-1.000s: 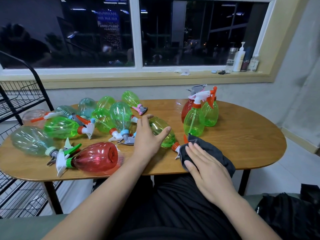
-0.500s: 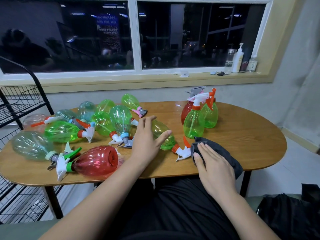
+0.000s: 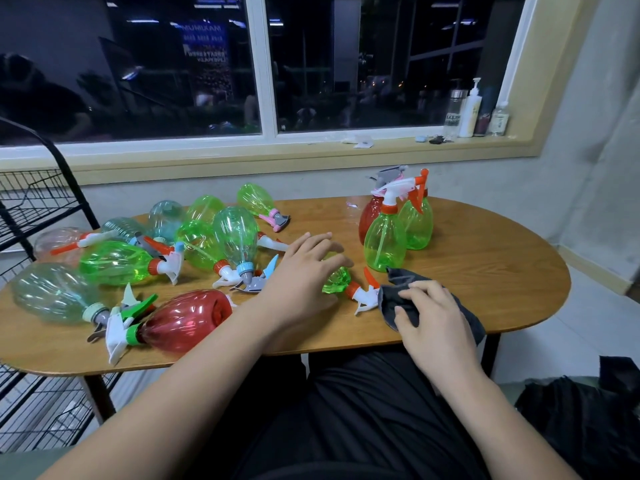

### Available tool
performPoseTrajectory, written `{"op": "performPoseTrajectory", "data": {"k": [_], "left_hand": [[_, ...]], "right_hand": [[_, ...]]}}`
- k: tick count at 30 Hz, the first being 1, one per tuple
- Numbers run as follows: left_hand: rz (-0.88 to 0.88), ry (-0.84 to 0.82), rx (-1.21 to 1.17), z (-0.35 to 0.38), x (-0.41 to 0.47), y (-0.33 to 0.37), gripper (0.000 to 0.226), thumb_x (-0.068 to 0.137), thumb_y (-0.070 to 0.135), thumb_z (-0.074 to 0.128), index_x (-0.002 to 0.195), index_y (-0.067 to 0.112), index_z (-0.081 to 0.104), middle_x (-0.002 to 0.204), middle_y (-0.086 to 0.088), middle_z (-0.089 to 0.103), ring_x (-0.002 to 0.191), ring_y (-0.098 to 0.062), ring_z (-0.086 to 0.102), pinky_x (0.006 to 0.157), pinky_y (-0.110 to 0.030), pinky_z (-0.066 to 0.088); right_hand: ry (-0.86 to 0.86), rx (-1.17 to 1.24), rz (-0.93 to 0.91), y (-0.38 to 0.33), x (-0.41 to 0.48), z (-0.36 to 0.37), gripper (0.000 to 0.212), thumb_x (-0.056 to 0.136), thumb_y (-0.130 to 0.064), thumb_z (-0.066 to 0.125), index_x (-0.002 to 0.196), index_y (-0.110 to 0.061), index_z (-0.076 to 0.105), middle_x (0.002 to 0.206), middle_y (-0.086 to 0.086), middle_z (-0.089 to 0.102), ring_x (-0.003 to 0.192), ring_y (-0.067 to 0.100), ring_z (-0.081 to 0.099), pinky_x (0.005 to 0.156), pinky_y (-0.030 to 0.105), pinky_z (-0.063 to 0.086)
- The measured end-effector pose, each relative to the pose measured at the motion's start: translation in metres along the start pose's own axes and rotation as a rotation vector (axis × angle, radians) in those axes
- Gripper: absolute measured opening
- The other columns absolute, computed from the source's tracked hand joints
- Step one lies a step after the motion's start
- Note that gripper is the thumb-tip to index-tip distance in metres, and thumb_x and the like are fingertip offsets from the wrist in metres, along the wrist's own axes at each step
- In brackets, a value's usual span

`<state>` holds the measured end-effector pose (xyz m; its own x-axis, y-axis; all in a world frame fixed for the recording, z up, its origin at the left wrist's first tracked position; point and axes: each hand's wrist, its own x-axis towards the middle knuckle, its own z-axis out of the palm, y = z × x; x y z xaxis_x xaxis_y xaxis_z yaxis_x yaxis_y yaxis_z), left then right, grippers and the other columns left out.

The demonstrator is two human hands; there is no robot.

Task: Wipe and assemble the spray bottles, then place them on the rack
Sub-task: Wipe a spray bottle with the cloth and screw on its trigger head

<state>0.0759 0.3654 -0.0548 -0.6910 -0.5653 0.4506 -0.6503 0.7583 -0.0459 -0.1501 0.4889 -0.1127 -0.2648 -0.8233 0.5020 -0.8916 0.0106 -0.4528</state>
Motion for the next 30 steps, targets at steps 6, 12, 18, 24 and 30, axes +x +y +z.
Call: {"op": "performPoseTrajectory", "data": {"k": [6, 12, 18, 24, 30], "left_hand": [[0.008, 0.014, 0.044, 0.001, 0.003, 0.0, 0.061, 0.072, 0.031, 0.084, 0.129, 0.034, 0.064, 0.137, 0.005, 0.055, 0.139, -0.023, 0.046, 0.124, -0.052, 0.029], [0.004, 0.061, 0.036, 0.004, 0.005, 0.005, 0.048, 0.072, 0.029, 0.08, 0.12, 0.032, 0.069, 0.128, 0.003, 0.059, 0.128, -0.027, 0.053, 0.118, -0.05, 0.034], [0.0, 0.116, 0.05, 0.007, 0.005, 0.006, 0.041, 0.078, 0.035, 0.08, 0.116, 0.032, 0.066, 0.125, 0.005, 0.056, 0.126, -0.026, 0.05, 0.108, -0.046, 0.039], [0.005, 0.176, 0.082, 0.007, 0.01, 0.007, 0.039, 0.082, 0.042, 0.083, 0.11, 0.024, 0.063, 0.116, 0.003, 0.063, 0.119, -0.027, 0.055, 0.106, -0.044, 0.038], [-0.022, 0.303, 0.012, 0.002, 0.013, 0.002, 0.035, 0.087, 0.039, 0.08, 0.111, 0.019, 0.064, 0.108, 0.004, 0.066, 0.11, -0.026, 0.059, 0.098, -0.04, 0.04]], "right_hand": [[0.021, -0.11, -0.016, 0.005, 0.005, -0.004, 0.015, 0.097, -0.026, 0.072, 0.11, -0.018, 0.072, 0.103, -0.008, 0.058, 0.102, 0.019, 0.055, 0.074, 0.032, 0.042], [-0.097, -0.114, 0.023, 0.001, 0.005, -0.005, 0.047, 0.092, -0.057, 0.068, 0.126, -0.025, 0.065, 0.114, -0.007, 0.058, 0.112, 0.018, 0.05, 0.094, 0.038, 0.047], [-0.128, -0.134, 0.003, -0.006, 0.003, -0.009, 0.065, 0.084, -0.087, 0.056, 0.123, -0.037, 0.069, 0.112, -0.015, 0.052, 0.115, 0.014, 0.046, 0.107, 0.042, 0.044], [-0.076, -0.126, -0.014, -0.012, -0.003, -0.01, 0.046, 0.088, -0.066, 0.072, 0.111, -0.029, 0.057, 0.107, -0.009, 0.051, 0.105, 0.017, 0.048, 0.097, 0.039, 0.043], [-0.037, -0.101, -0.113, -0.007, -0.001, -0.013, 0.014, 0.099, -0.024, 0.069, 0.089, -0.028, 0.06, 0.086, -0.014, 0.053, 0.086, 0.016, 0.051, 0.084, 0.044, 0.047]]}}
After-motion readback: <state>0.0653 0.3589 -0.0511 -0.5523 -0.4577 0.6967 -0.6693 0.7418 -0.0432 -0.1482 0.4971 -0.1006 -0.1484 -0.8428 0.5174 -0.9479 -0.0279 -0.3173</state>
